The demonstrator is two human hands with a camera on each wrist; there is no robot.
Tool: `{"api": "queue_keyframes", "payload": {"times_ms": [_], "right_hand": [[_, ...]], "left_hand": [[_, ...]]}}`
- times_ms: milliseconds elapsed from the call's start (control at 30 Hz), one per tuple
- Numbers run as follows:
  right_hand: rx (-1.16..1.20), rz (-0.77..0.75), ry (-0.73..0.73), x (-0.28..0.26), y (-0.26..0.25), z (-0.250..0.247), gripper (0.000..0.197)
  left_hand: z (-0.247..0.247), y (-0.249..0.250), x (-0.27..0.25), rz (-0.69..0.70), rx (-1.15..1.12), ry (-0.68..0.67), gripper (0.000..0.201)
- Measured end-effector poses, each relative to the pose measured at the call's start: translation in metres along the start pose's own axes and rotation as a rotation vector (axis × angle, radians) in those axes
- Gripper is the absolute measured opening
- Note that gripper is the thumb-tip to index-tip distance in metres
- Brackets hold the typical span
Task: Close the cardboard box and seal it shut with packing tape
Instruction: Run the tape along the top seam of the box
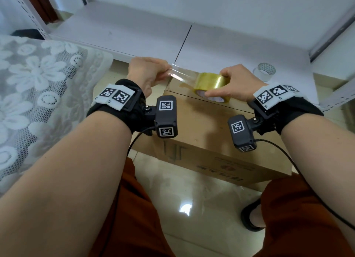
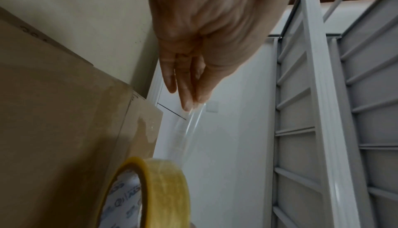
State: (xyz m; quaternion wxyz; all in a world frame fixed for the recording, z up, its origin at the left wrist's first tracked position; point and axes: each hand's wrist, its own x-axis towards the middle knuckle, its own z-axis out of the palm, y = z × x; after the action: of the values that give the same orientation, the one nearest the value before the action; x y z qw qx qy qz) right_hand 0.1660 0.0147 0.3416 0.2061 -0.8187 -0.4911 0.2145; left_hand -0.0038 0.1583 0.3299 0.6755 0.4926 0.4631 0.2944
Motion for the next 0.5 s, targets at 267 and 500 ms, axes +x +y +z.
{"api": "queue_keyframes", "payload": {"times_ms": [267, 500], "right_hand": [[-0.094, -0.039, 0.084, 0.007, -0.005, 0.022, 0.046], [-0.229, -0.087, 0.157, 0.013, 0.000, 0.052, 0.036]], "left_hand": [[-0.016, -0.026, 0.019, -0.088, 0.145, 0.021, 0.013], [-0.025, -0.047, 0.026, -0.189, 0.126, 0.037, 0.015]]}}
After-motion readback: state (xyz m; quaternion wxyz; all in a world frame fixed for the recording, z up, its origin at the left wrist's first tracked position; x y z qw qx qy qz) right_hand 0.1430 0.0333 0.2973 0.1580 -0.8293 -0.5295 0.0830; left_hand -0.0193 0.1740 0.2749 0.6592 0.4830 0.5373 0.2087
